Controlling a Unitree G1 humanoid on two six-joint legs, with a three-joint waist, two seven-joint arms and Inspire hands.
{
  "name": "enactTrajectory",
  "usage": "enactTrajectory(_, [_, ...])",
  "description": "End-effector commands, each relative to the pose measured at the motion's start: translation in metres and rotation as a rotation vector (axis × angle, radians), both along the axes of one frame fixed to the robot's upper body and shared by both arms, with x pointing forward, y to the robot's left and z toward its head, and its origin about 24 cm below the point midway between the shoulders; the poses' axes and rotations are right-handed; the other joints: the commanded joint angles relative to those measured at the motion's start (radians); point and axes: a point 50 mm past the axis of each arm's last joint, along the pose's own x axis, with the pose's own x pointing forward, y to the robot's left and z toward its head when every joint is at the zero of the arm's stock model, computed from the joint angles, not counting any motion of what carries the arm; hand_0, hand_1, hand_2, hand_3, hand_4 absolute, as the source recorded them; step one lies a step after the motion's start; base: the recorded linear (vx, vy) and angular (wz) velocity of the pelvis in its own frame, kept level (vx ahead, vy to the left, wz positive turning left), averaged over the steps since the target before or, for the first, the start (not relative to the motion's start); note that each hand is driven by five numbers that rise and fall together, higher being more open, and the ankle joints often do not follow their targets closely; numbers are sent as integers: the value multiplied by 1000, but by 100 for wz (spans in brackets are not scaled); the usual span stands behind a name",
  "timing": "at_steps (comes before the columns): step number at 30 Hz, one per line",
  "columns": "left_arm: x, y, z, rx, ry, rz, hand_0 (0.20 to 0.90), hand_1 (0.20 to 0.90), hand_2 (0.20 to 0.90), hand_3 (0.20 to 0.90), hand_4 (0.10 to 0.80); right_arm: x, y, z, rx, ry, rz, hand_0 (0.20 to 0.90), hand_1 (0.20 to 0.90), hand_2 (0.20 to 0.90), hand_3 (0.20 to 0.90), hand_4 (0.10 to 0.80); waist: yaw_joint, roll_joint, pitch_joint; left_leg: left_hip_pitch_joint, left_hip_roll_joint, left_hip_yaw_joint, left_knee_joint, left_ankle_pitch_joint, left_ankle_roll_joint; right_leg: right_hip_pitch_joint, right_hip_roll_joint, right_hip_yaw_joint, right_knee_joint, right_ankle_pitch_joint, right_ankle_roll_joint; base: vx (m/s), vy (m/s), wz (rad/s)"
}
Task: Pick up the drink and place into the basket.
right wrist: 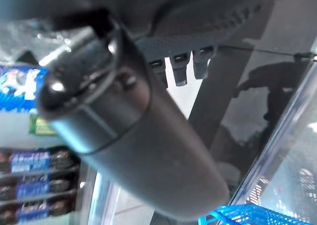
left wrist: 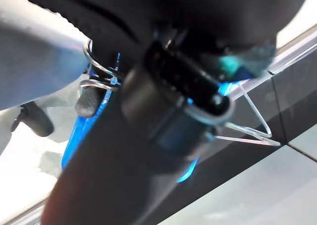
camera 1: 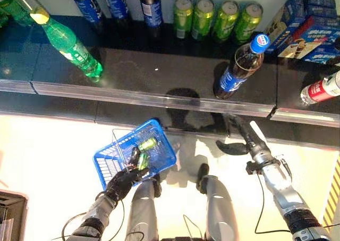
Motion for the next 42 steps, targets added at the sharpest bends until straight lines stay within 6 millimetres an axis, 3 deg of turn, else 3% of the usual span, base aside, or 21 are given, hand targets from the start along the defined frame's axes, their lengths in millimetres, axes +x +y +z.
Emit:
enactTrajectory(1, [-42,7,-13,-9,4,-54,300,300,300,200,100,-1,18,66,23,-351,136,900,900,900,900,800,14,3,-53,9,-15,-68,-5,44,9,25,15,-21,22,17,28,0,0,0])
enactTrajectory(6, [-45,5,-15,-12,16,-58,300,300,300,200,100,-7,18,83,45,-447,126,900,900,900,900,800,15,4,-47,21,-2,-58,-2,44,6,43,6,-35,30,8,27,55,-1,0])
enactTrajectory(20, [-60,7,-21,-7,65,-83,300,300,300,200,100,-19,-8,112,119,-609,-14,900,900,900,900,800,10,10,-33,48,15,-56,25,49,4,97,11,-41,20,7,18,72,-12,1])
enactTrajectory(25, [-68,9,-24,-6,91,-86,300,300,300,200,100,-20,-18,111,185,-593,-60,900,900,900,900,800,11,12,-36,53,20,-56,38,60,4,117,11,-42,18,6,13,97,-7,0])
enactTrajectory(34, [-90,7,-33,-10,170,-107,300,300,300,200,100,-21,-37,90,311,-505,-191,900,900,900,900,800,18,18,-54,58,28,-60,69,97,-3,181,19,-43,0,8,-4,124,-4,0])
enactTrajectory(36, [-96,6,-36,-10,189,-112,300,300,300,200,100,-22,-38,85,328,-480,-204,900,900,900,900,800,20,18,-60,62,29,-60,73,100,-3,197,19,-45,-5,10,-6,113,-3,-1])
enactTrajectory(37, [-99,6,-37,-10,200,-114,300,300,300,200,100,-23,-38,82,328,-469,-208,900,900,900,900,800,21,18,-66,59,31,-48,59,131,9,201,18,-59,-25,35,-20,110,1,0])
enactTrajectory(38, [-100,6,-37,-10,204,-114,300,300,300,200,100,-23,-38,81,328,-465,-208,900,900,900,900,800,21,18,-66,65,29,-59,73,105,-3,208,19,-48,-12,13,-8,106,-3,4])
enactTrajectory(39, [-107,5,-39,-8,226,-122,300,300,300,200,100,-24,-38,78,327,-443,-210,900,900,900,900,800,24,18,-76,65,33,-48,62,137,8,217,18,-61,-28,38,-22,180,-4,9])
enactTrajectory(42, [-119,5,-43,-7,270,-135,300,300,300,200,100,-26,-38,71,321,-408,-201,900,900,900,900,800,30,19,-93,83,34,-46,59,147,8,250,21,-64,-39,44,-25,207,-9,9])
